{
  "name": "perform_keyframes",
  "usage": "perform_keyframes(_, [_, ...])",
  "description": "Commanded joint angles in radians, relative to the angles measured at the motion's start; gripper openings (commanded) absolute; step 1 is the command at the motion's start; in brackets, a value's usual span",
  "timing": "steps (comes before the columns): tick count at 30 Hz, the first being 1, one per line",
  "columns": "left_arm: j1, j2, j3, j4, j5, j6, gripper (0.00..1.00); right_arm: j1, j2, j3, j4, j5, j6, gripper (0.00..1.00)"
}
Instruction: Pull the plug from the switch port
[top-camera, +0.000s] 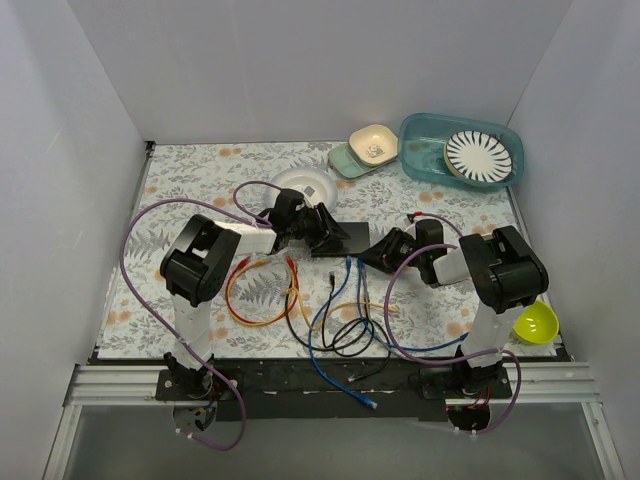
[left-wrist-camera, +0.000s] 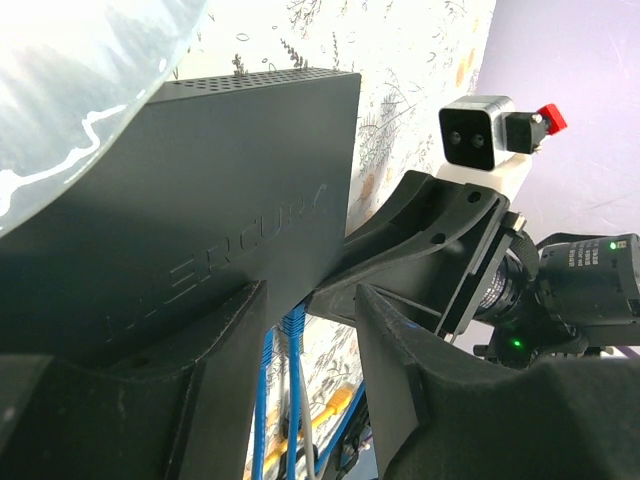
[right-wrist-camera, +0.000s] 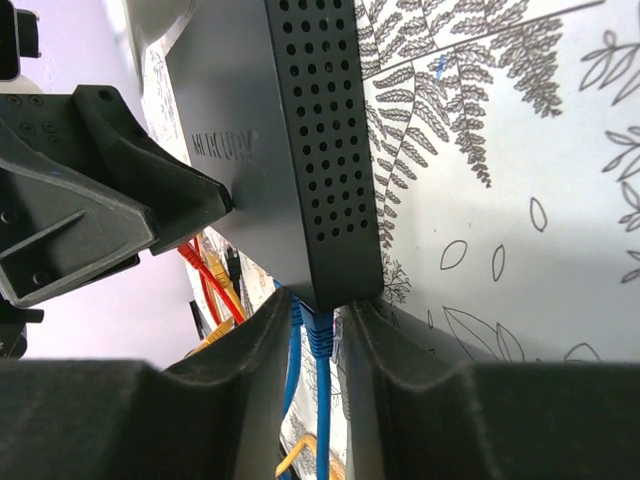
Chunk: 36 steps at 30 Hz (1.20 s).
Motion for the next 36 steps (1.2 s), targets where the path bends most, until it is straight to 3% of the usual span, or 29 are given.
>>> perform_keyframes(1, [-0.002, 0.013, -0.05, -0.128, -0.036, 0.054, 0.41, 0.007, 0.022, 0.028, 0.034, 0.003, -0.003, 0.31])
perform_keyframes(8, [-0.005, 0.014, -0.057, -0.125, -0.028, 0.056, 0.41, 0.016, 0.042, 0.027, 0.034, 0.0, 0.008, 0.18])
perform_keyframes(12, [-0.007, 0.011, -0.062, -0.121, -0.024, 0.054, 0.41, 0.017, 0.061, 0.017, 0.081, -0.016, 0.02, 0.01])
perform_keyframes(16, [-0.007, 0.017, -0.05, -0.112, -0.016, 0.042, 0.41, 0.024, 0.076, 0.028, 0.06, -0.076, -0.018, 0.01])
perform_keyframes(27, [-0.004, 0.062, -0.037, -0.079, -0.021, -0.009, 0.41, 0.053, 0.047, -0.016, -0.25, -0.152, -0.218, 0.01])
perform_keyframes(33, [0.005, 0.05, -0.047, -0.078, -0.025, -0.01, 0.41, 0.018, -0.141, -0.087, -0.334, -0.025, -0.246, 0.01])
perform_keyframes(36, [0.018, 0.03, -0.051, -0.085, -0.033, -0.004, 0.41, -0.03, -0.301, -0.113, -0.457, 0.152, -0.261, 0.01])
